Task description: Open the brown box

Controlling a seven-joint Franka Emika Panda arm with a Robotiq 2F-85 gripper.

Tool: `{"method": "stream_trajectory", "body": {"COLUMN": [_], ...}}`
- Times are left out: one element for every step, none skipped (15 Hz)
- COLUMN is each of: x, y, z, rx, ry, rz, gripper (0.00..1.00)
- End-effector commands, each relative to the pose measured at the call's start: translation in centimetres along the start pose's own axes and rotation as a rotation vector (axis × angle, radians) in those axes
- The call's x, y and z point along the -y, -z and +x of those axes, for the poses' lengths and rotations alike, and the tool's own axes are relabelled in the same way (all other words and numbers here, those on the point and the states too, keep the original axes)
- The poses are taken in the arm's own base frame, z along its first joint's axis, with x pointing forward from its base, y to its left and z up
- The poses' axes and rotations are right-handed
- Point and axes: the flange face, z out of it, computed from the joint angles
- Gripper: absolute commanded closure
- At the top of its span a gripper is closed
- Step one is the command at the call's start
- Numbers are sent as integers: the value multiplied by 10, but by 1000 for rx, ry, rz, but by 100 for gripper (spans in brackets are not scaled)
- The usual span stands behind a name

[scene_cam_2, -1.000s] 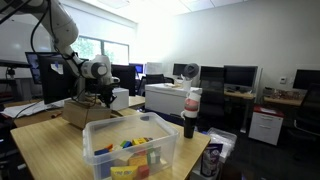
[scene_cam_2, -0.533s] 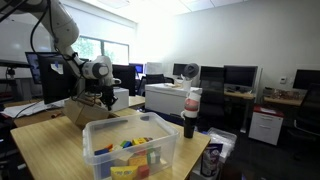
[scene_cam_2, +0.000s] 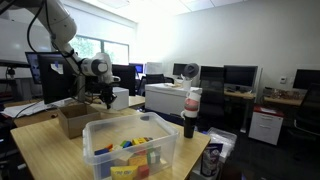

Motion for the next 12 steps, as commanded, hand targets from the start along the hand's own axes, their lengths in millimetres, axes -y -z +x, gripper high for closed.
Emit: {"method": "stream_trajectory", "body": {"x": [7,9,11,13,15,16,18,17,17,15,14,12], "y": [39,49,59,69,81,91,104,114,126,134,142,153], "z": [-9,-10,-12,-14,-17,-20,-23,-26,-30,-33,-36,-42], "rx": [33,44,64,79,98,111,122,125,126,130,130,122], "ry": [-29,-30,-23,-20,-9,-3,0,-2,-5,-13,-15,-15], "rz": [-22,-20,-25,-24,-27,-25,-25,-26,-23,-23,-22,-5], "gripper": [100,100,100,100,100,100,100,100,100,100,96,73]}}
